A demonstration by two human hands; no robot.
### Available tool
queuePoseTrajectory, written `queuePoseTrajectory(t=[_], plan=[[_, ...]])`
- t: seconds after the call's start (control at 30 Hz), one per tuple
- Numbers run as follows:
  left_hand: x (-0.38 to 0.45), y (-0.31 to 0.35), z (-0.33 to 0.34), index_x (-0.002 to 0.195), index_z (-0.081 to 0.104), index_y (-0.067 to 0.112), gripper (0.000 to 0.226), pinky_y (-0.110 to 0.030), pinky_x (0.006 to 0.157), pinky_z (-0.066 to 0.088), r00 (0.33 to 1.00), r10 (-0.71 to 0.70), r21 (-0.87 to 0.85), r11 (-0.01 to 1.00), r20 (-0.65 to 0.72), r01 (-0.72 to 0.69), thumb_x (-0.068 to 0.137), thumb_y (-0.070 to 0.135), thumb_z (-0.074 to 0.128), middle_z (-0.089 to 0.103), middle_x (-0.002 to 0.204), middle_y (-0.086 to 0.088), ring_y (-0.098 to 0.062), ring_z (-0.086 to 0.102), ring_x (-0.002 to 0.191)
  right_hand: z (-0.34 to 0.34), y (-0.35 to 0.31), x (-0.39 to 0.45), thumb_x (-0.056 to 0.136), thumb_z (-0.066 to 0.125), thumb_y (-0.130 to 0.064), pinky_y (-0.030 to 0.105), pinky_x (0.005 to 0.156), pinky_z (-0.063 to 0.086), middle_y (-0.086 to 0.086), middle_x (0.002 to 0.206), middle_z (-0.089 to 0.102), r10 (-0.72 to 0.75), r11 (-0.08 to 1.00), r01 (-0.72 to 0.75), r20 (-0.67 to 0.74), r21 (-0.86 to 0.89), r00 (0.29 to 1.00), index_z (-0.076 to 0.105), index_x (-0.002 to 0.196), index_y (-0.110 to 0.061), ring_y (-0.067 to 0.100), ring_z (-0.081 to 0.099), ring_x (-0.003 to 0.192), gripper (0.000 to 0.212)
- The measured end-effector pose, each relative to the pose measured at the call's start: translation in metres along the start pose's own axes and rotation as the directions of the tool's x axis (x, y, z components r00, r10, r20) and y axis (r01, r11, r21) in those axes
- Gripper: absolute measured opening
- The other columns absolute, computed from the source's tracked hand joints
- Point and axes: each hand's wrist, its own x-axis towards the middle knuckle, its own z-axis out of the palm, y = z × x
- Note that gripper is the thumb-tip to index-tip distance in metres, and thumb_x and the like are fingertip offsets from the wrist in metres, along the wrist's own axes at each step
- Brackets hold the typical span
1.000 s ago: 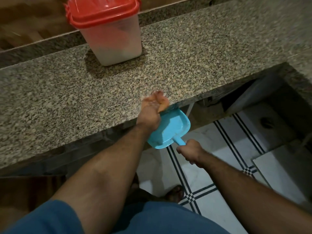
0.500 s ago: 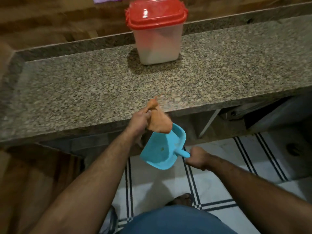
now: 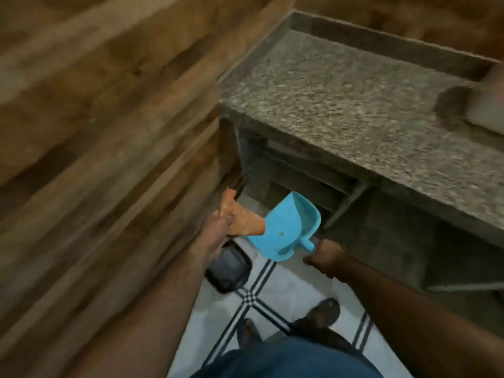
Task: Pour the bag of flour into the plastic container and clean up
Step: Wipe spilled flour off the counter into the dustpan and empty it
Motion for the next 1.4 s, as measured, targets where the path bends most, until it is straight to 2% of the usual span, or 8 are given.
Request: queuePoseTrajectory(t=[0.13,0.27,0.6,0.73,0.87,1.0,1.13,1.4], plan=[[-0.016,-0.029,-0.086,0.116,0.062,0.024,0.038,-0.02,0.065,0.061,0.982,-0.047,-0.118,0.993,-0.182,0.025,0.108,-0.006,0.04,0.077,0.079,0.009,0.005,0.072,0.066,0.055,-0.067,0.018,0.094,0.08,-0.033,0.011,0.045,0.042,-0.004,0.083,0.062,-0.189,0.976,0.196,0.076,-0.095,0.979,0.063,0.089,-0.028,0.003,0.052,0.06,0.018],[-0.014,-0.075,-0.147,0.117,0.066,0.02,0.014,-0.047,0.092,0.066,0.917,-0.194,-0.3,0.95,-0.349,0.087,0.106,0.014,0.058,0.078,0.108,-0.008,-0.019,0.078,0.093,0.11,-0.106,0.058,0.097,0.073,-0.038,0.024,0.045,0.049,0.009,0.081,0.067,-0.158,0.953,0.203,0.205,-0.225,0.966,0.068,0.111,-0.015,0.016,0.058,0.053,0.027],[-0.004,-0.259,-0.157,0.092,0.07,0.0,0.027,-0.026,0.06,0.063,0.733,-0.506,-0.567,0.799,-0.455,0.199,0.108,0.001,0.047,0.078,0.07,0.0,-0.014,0.077,0.064,0.28,-0.111,0.203,0.089,0.073,-0.054,0.031,0.054,0.051,0.013,0.095,0.073,0.053,0.963,0.051,0.375,-0.263,0.925,0.064,0.125,-0.007,0.028,0.07,0.07,0.06],[0.003,-0.309,-0.147,0.103,0.075,0.015,0.024,-0.046,0.093,0.063,0.642,-0.567,-0.544,0.796,-0.516,0.265,0.107,0.005,0.054,0.079,0.1,-0.005,-0.027,0.076,0.098,0.332,-0.117,0.239,0.1,0.061,-0.05,0.042,0.097,0.053,0.018,0.127,0.064,0.15,0.971,-0.083,0.3,-0.224,0.942,0.054,0.144,0.001,0.037,0.067,0.114,0.068],[0.009,-0.325,-0.146,0.094,0.071,0.024,0.027,-0.048,0.092,0.06,0.642,-0.56,-0.507,0.81,-0.524,0.293,0.108,0.007,0.055,0.076,0.102,-0.005,-0.03,0.073,0.098,0.353,-0.125,0.274,0.109,0.05,-0.031,0.027,0.072,0.06,0.011,0.083,0.066,0.302,0.946,-0.238,0.334,-0.219,0.893,0.061,0.119,-0.004,0.019,0.068,0.067,0.031],[0.018,-0.322,-0.153,0.086,0.068,0.023,0.031,-0.034,0.078,0.057,0.653,-0.521,-0.46,0.841,-0.55,0.285,0.107,0.006,0.054,0.071,0.088,-0.002,-0.019,0.068,0.082,0.366,-0.116,0.305,0.104,0.055,-0.031,0.044,0.099,0.06,0.006,0.117,0.067,0.284,0.957,-0.245,0.345,-0.153,0.894,0.062,0.105,-0.013,0.024,0.067,0.098,0.019],[0.028,-0.316,-0.162,0.099,0.068,0.014,0.023,-0.027,0.072,0.05,0.652,-0.497,-0.431,0.859,-0.572,0.276,0.107,0.004,0.049,0.067,0.09,-0.002,-0.015,0.063,0.082,0.365,-0.106,0.284,0.107,0.057,-0.04,0.032,0.065,0.052,0.013,0.105,0.063,0.294,0.945,-0.233,0.284,-0.23,0.912,0.058,0.121,-0.003,0.02,0.062,0.07,0.039],[0.058,-0.344,-0.175,0.125,0.065,0.015,0.023,-0.052,0.108,0.052,0.646,-0.529,-0.471,0.836,-0.551,0.283,0.109,0.007,0.05,0.069,0.126,-0.008,-0.031,0.066,0.117,0.386,-0.039,0.299,0.083,0.063,-0.073,0.035,0.056,0.059,0.008,0.098,0.077,0.071,0.99,-0.05,0.167,-0.129,0.983,0.067,0.12,-0.018,0.028,0.072,0.076,0.066]])
